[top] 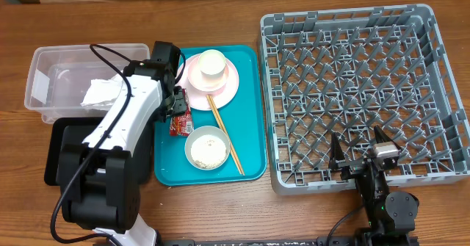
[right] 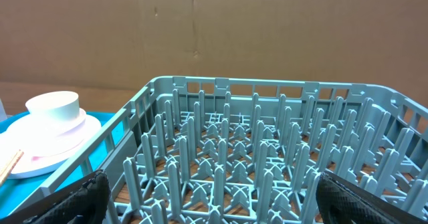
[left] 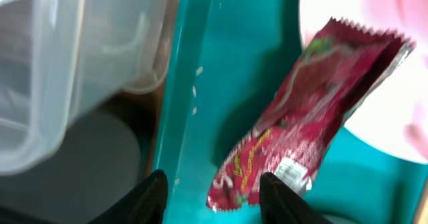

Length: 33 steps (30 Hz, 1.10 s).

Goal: Sort waste into correct bins and load items into the dishwasher
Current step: 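Carry the red wrapper with the left gripper into the clear bin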

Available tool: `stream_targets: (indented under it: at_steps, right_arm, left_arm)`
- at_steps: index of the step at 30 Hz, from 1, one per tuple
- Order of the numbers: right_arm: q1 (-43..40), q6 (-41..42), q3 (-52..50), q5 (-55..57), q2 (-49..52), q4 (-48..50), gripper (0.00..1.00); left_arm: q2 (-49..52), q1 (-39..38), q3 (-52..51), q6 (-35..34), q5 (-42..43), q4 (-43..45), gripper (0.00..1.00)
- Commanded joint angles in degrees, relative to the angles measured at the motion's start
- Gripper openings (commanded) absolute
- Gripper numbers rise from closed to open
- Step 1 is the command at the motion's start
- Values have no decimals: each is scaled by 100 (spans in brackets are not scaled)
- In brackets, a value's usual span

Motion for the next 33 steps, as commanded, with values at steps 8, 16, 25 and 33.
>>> stream_targets:
  at_steps: [8,16,25,33]
  right_arm:
    - [-24,-22,-61,-33,-57,28,100]
    - [-24,-22,-61,-33,-57,28,100]
    - [-24,-22,-61,-33,-57,28,100]
    - [-24,-22,-61,-33,-57,28,100]
  left_arm:
    - [52,-52,-472,367,15,579,41]
    - [52,-96,-892,496,225,1099,41]
    - [52,-98,-1368,496,240,1729,40]
    - [52,-98,-1526,501,391,1893,31]
